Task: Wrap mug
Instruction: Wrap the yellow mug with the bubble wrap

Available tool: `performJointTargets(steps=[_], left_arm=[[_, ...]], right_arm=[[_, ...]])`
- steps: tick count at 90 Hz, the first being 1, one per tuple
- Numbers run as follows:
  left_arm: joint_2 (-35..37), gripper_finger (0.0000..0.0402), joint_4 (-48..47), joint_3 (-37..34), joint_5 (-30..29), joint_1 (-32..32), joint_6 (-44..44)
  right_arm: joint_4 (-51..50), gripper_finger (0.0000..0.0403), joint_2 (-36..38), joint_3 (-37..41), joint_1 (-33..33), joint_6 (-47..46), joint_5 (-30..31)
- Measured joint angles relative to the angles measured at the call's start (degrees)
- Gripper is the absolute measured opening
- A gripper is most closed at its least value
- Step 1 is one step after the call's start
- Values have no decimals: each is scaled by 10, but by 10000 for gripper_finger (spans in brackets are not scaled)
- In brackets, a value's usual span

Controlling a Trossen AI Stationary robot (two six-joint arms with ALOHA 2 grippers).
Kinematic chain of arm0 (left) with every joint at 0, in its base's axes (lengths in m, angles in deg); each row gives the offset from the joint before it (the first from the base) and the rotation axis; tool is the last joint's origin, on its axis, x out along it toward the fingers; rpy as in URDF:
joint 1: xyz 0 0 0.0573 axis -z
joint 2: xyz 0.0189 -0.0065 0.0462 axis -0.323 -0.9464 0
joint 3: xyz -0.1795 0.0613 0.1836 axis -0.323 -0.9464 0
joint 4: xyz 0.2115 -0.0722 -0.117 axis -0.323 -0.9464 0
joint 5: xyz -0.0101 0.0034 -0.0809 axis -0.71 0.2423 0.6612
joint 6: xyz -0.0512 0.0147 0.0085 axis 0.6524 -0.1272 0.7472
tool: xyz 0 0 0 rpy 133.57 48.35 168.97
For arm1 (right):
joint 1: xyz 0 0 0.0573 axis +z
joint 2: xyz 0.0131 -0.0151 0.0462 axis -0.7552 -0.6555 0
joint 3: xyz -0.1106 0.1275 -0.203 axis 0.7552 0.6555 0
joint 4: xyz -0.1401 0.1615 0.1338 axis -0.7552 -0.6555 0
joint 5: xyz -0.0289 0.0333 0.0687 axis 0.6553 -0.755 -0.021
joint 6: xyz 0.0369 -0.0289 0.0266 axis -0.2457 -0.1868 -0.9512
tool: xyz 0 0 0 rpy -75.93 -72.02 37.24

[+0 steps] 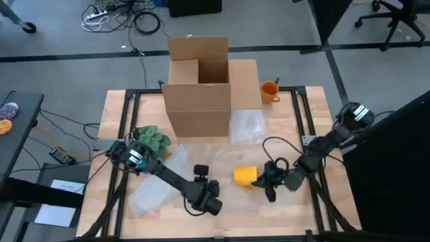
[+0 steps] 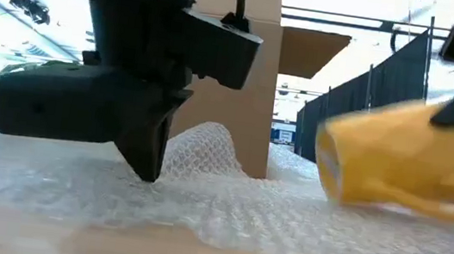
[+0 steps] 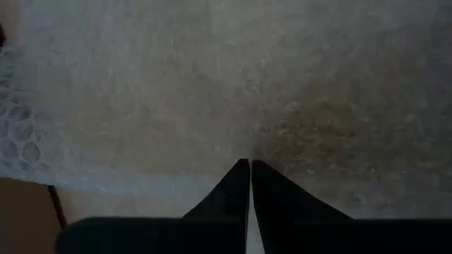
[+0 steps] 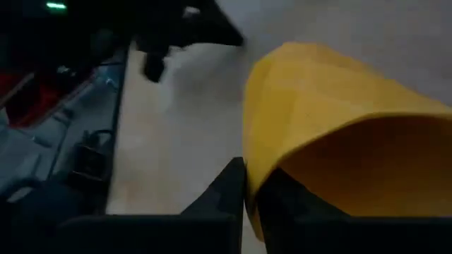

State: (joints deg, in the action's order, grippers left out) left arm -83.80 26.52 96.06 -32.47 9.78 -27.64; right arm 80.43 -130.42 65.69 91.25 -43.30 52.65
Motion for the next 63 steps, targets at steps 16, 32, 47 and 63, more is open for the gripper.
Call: performJointTargets(steps=[16, 32, 47, 63], left_arm=[[0, 2, 1, 48, -2, -2, 2], [0, 2, 22, 105, -22, -10, -21], [0, 2, 76, 137, -49, -15, -63], [0, 2, 117, 157, -50, -15, -107]], right_arm=[[45, 0, -3, 25, -13, 33, -11], [93, 0, -4, 14, -27, 116, -32], [90, 0, -24, -13, -44, 150, -30], [93, 0, -83, -32, -65, 117, -69]])
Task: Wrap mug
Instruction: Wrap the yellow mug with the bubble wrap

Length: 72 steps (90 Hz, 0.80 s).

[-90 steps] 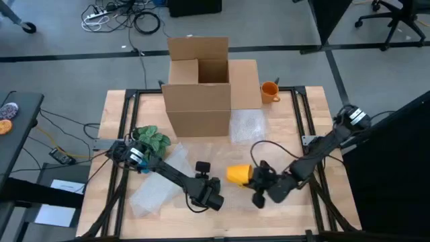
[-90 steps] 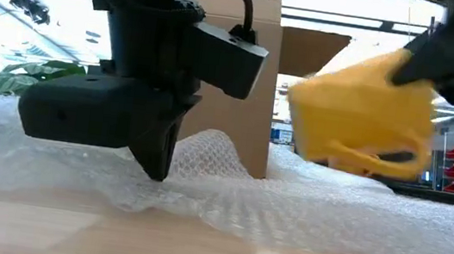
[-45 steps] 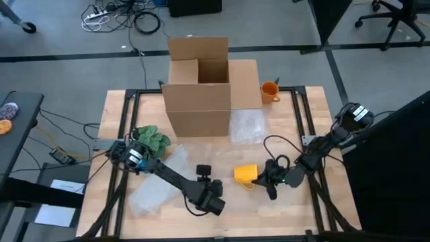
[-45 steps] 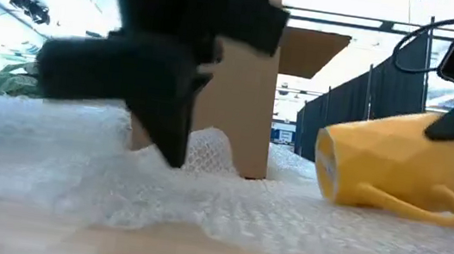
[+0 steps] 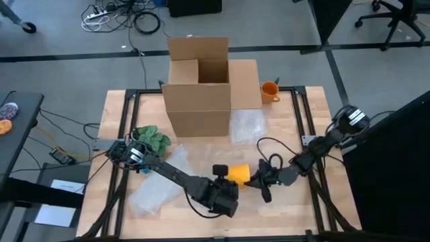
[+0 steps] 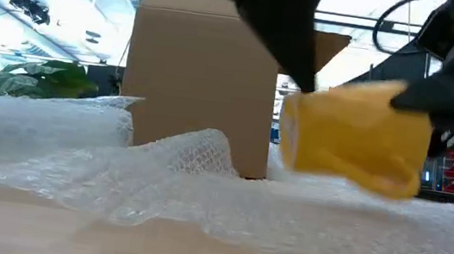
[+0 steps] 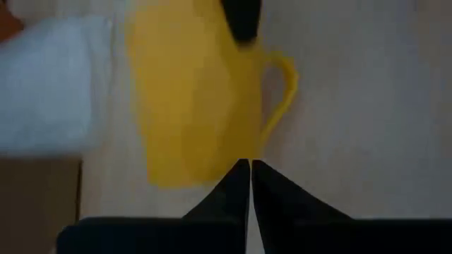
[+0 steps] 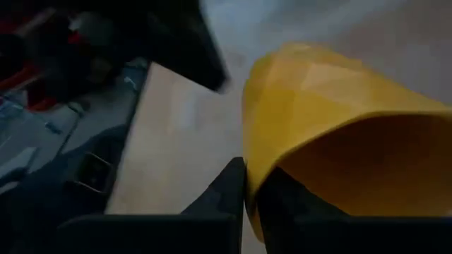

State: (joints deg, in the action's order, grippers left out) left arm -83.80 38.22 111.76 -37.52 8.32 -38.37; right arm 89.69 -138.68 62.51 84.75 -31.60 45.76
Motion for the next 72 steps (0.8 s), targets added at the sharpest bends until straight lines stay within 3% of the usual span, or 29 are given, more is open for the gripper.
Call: performJointTargets(steps=[24, 36, 72], left_arm=[[0, 2, 37, 2, -2, 3, -17], [0, 2, 73, 2, -2, 3, -42], [0, 2, 135, -4, -2, 2, -94]], right_arm=[[144, 8, -82, -1, -9, 17, -6], [147, 23, -90, -1, -14, 6, -2], [118, 136, -42, 15, 4, 16, -41]])
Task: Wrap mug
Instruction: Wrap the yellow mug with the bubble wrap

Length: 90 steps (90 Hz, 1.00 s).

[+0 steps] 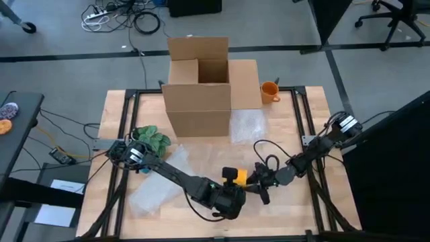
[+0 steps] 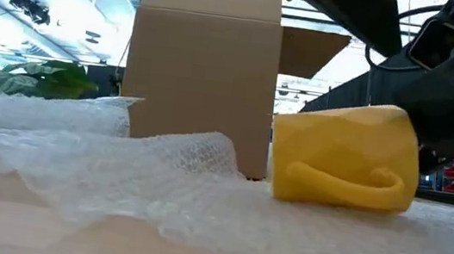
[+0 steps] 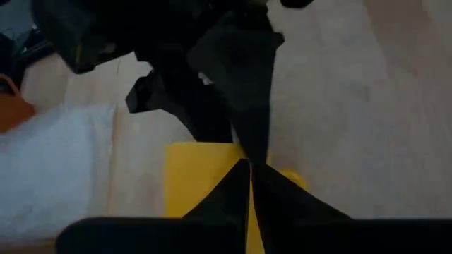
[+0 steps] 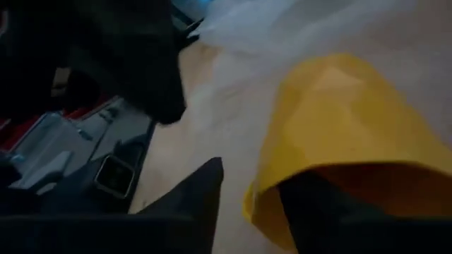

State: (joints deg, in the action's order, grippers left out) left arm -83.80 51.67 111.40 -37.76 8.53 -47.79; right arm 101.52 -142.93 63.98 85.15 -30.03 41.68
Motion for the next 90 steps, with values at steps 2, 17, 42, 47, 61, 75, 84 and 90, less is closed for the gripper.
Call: performJointTargets(steps=[2, 17, 42, 47, 61, 75, 84, 90], left_arm=[[0, 2, 0, 0, 0, 0, 0], [0, 2, 22, 0, 0, 0, -16], [0, 2, 19, 0, 0, 0, -16], [0, 2, 8, 0, 0, 0, -14], [0, 2, -8, 0, -2, 0, -12], [0, 2, -8, 0, -5, -2, -13], [0, 2, -4, 0, -27, -6, -11], [-3, 2, -3, 0, -45, -13, -7]], right_arm=[[-4, 142, 5, 2, 2, -1, 0], [-6, 177, 40, 25, 6, -13, 3], [-135, 183, 129, 43, 26, -45, 1], [-186, 177, 151, 37, 35, -60, 3], [-375, 165, 205, -8, 74, -146, -33], [-568, 162, 216, -83, 119, -261, -144], [-624, 162, 197, -119, 144, -340, -217], [-622, 162, 174, -137, 160, -387, -260]])
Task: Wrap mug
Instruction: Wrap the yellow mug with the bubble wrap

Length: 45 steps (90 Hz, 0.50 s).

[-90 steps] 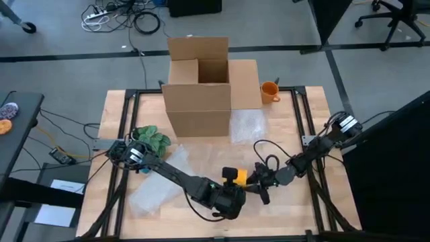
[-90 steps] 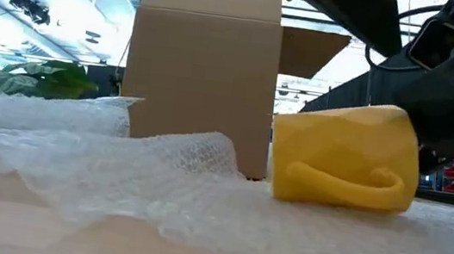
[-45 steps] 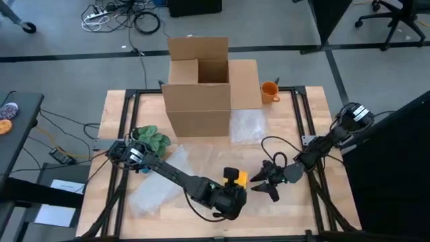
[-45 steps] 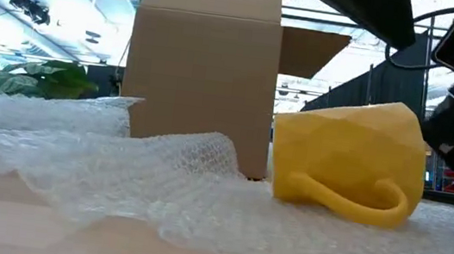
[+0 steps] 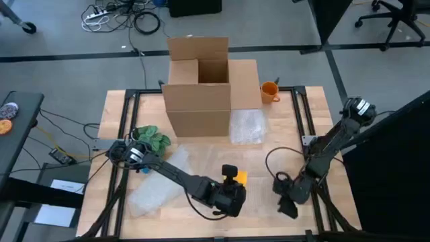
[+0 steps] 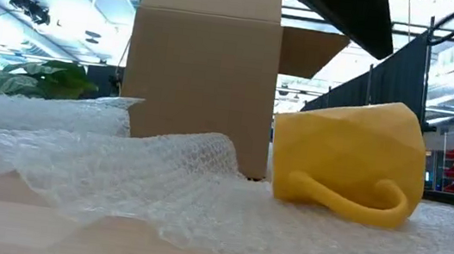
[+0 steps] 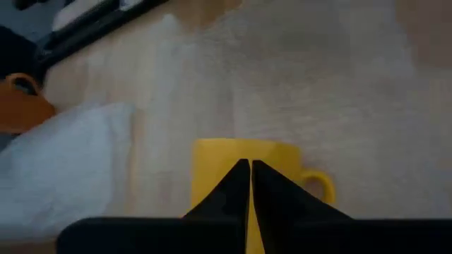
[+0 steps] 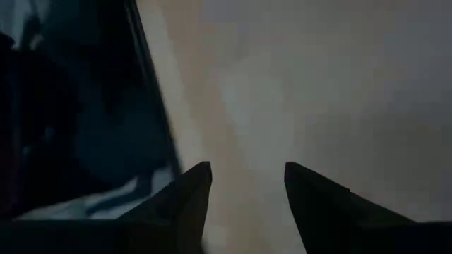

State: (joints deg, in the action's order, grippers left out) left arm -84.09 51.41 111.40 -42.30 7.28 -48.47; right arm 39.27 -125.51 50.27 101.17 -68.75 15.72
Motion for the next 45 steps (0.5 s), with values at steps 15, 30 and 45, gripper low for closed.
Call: performJointTargets(steps=[15, 30, 45], left_arm=[[-11, 2, -4, 0, -9, -12, 9], [-16, 2, -8, 0, -5, -13, -4], [-16, 2, -8, 0, -5, -14, -9]], right_arm=[[2, 162, -88, -23, 33, -101, -96], [39, 162, -182, -37, 38, -196, -181], [26, 158, -194, -75, 36, -181, -106]])
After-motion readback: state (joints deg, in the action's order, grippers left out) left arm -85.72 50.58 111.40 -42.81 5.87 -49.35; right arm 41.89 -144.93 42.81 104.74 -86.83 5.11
